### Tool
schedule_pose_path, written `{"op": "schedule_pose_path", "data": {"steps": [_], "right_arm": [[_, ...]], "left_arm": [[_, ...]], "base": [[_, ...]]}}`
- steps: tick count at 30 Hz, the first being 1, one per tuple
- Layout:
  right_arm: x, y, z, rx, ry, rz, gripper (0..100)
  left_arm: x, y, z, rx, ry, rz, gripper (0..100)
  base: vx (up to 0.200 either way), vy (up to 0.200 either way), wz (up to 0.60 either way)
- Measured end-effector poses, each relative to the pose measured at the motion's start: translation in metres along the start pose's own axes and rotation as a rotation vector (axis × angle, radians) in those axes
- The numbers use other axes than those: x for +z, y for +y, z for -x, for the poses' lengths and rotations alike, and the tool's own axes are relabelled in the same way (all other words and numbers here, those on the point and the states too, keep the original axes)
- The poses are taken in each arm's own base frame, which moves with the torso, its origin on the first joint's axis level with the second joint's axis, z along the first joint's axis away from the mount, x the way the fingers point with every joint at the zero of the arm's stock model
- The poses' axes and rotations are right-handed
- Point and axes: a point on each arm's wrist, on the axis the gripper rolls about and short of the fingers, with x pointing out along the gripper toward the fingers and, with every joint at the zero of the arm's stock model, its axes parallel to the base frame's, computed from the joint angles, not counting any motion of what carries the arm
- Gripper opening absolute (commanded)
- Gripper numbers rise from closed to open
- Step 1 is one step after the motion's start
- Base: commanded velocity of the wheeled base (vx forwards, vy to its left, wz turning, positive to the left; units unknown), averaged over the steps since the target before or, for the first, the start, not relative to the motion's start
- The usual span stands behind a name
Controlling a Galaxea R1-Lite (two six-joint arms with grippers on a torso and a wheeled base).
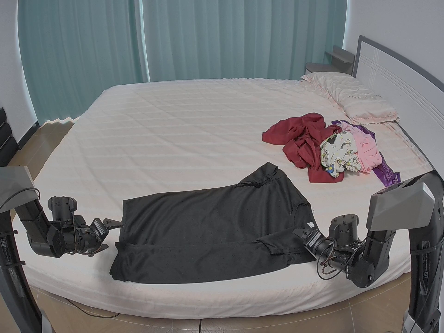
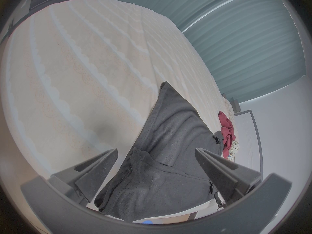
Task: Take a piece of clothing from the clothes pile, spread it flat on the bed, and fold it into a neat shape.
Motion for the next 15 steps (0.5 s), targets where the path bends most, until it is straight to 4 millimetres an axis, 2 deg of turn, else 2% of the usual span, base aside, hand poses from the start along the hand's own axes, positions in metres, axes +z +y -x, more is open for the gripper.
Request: {"op": "schedule_pose_path", "data": {"steps": [2, 3, 15], "right_arm": [[-0.0014, 0.0003, -0.0002, -0.002, 0.003, 0.004, 100], [-0.0021, 0.0004, -0.0003, -0.002, 0.003, 0.008, 0], [-0.0076, -0.0011, 0.004, -0.015, 0.02, 0.03, 0]], "left_arm": [[0.0001, -0.0001, 0.0, 0.0, 0.0, -0.001, 100], [0.0001, -0.0001, 0.0, 0.0, 0.0, -0.001, 100], [0.0001, 0.0, 0.0, 0.001, -0.001, -0.001, 100]], "base": [[0.0, 0.0, 0.0], [0.0, 0.0, 0.0], [0.0, 0.0, 0.0]]}}
